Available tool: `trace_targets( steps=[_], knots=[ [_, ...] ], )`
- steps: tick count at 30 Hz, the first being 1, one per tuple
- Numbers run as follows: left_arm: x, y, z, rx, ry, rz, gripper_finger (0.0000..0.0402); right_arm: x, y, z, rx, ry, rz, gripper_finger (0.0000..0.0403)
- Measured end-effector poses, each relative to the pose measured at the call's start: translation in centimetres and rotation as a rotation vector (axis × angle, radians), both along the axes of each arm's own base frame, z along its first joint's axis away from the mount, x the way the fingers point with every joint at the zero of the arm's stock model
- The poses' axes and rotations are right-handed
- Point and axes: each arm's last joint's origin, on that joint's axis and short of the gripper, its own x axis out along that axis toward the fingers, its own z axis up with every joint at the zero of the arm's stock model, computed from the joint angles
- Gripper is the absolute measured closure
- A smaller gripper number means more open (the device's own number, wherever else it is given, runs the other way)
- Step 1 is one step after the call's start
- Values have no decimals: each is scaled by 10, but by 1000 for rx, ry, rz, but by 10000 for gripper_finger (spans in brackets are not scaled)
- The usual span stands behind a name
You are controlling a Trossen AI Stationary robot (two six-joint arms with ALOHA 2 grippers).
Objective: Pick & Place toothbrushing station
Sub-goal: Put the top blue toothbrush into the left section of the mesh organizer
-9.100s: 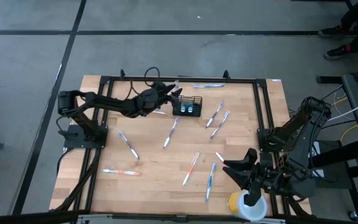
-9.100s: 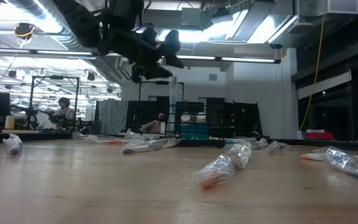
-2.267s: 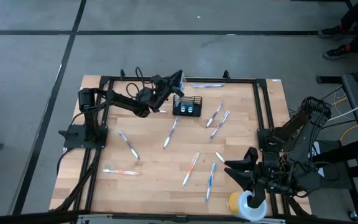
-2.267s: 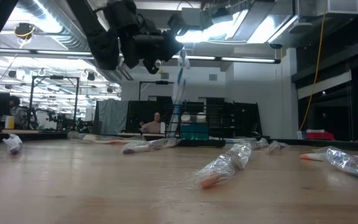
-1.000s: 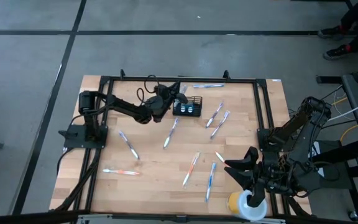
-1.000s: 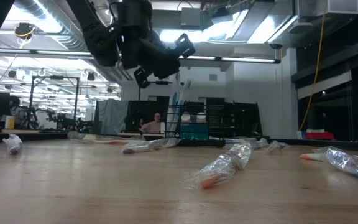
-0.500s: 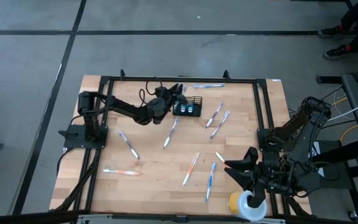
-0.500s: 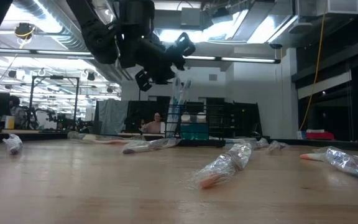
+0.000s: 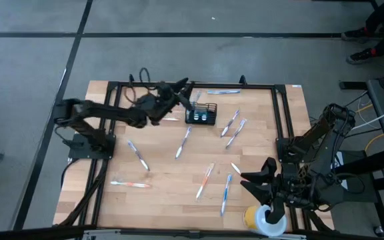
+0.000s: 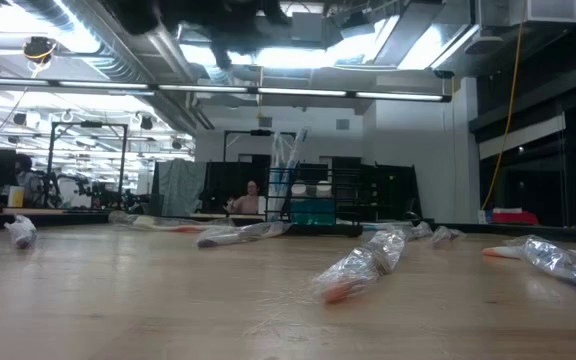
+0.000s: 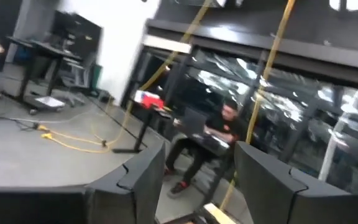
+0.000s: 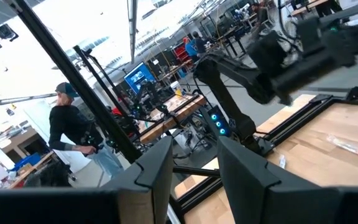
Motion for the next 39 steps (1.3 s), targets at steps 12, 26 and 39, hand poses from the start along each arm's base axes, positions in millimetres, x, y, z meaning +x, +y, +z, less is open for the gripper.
trace_targets(
  steps=[12, 26, 39],
  knots=[
    [-110, -44, 84, 72, 4, -370, 243, 9, -19, -1, -163, 86, -99, 272],
    [-171, -104, 99, 181, 97, -474, 238, 26, -175, -65, 18, 1090, 224, 272],
    [-196, -96, 107, 237, 144, -284, 237, 48, -372, -115, 35, 1344, 305, 273]
  ],
)
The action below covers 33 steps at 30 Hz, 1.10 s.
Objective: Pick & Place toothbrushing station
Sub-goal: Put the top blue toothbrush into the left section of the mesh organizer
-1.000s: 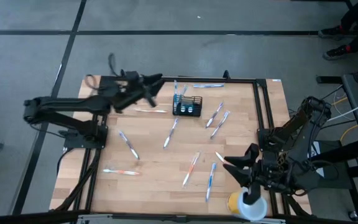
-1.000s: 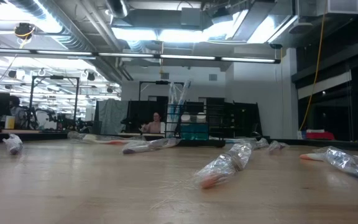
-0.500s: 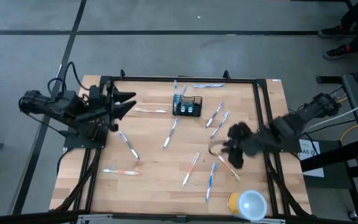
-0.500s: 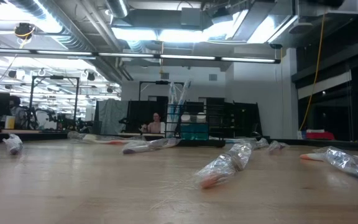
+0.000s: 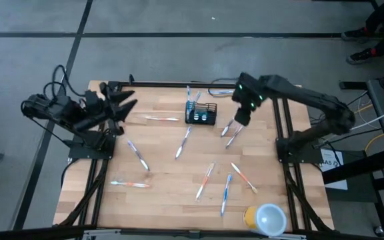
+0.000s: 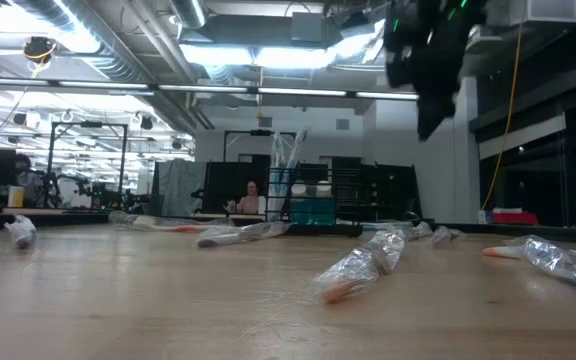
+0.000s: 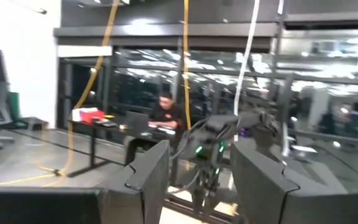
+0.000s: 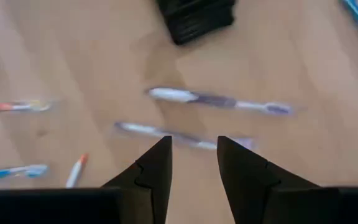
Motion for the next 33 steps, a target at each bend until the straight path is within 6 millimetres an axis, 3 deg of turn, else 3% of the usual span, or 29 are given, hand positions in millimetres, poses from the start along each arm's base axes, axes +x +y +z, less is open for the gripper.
trace_targets(
  steps=[4, 12, 17, 22, 28, 33],
  knots=[
    [-12, 6, 3, -15, -8, 69, 237, -1, -48, -30, 9, 44, 20, 273],
    [-16, 9, 3, -41, 3, 151, 237, 24, -90, -67, -7, 138, 84, 273],
    [-14, 9, 2, -88, -23, 138, 236, 50, -82, -75, -4, 132, 157, 273],
    [-10, 7, 1, -105, -28, 127, 236, 71, -79, -69, -158, 77, 158, 273],
    [-6, 5, 1, -116, -39, 93, 236, 80, -90, -69, -350, 249, 133, 273],
    [-6, 4, 1, -119, -54, 53, 236, 79, -99, -81, -325, 419, 86, 273]
  ],
)
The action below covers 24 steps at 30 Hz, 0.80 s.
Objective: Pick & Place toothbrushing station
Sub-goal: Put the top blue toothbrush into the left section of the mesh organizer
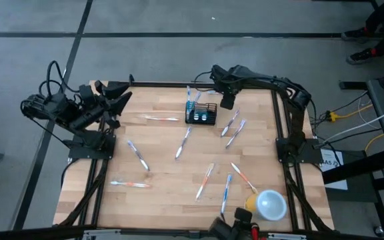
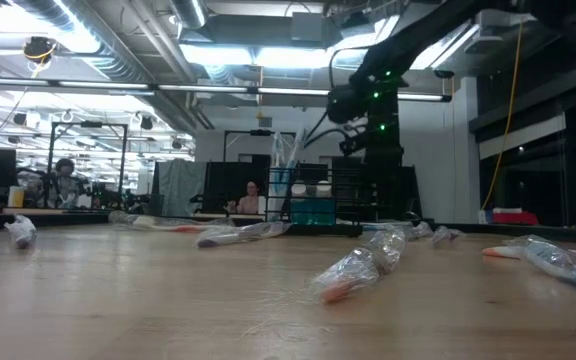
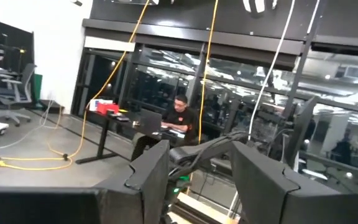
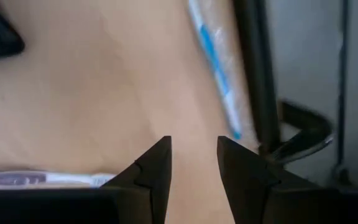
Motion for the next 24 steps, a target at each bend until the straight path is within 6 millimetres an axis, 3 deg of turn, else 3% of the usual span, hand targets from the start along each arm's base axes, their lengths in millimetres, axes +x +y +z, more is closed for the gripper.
trace_targets(
  steps=[6, 15, 24],
  knots=[
    [-2, 0, 7, 8, -26, -44, 235, 10, -11, -15, 54, 77, -44, 273],
    [-9, 2, 26, 1, -87, -98, 235, 27, -30, -10, -35, 147, -32, 273],
    [-1, -2, 40, 8, -80, -127, 235, 19, -47, -15, -20, 160, -41, 273]
  ],
)
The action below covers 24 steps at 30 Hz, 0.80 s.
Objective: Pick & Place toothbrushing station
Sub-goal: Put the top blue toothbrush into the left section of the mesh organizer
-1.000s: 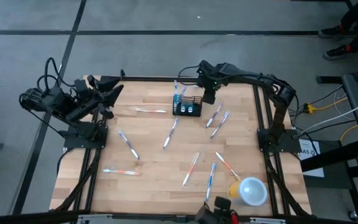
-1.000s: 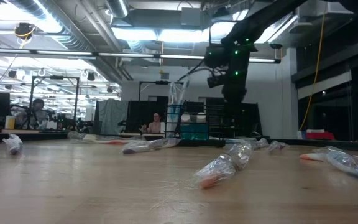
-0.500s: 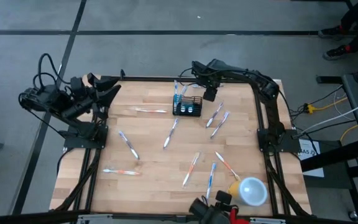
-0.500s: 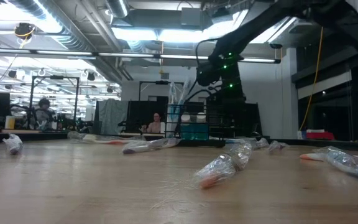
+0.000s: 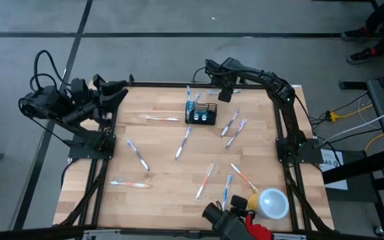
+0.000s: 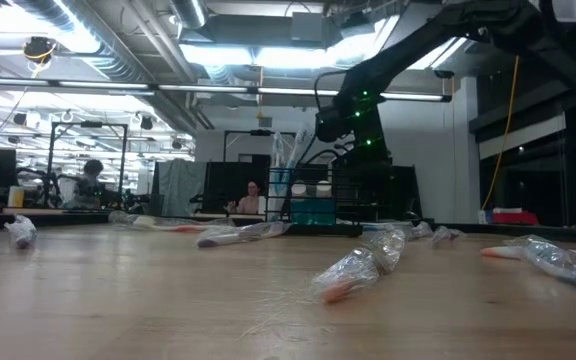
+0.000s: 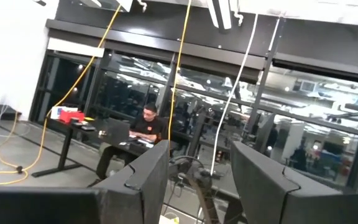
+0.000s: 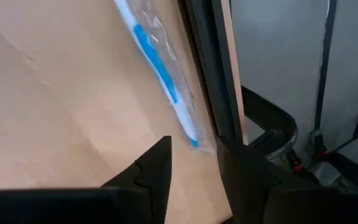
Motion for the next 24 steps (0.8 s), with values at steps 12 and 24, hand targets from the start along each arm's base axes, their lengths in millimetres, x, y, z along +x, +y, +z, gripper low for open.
trace_targets(
  steps=[12, 24],
  knots=[
    [6, -3, 16, -7, -8, -5, 235, -2, -12, -26, 77, -5, -30, 273],
    [9, -9, 24, -16, 3, -15, 235, -2, -20, -42, 137, -84, -59, 272]
  ],
)
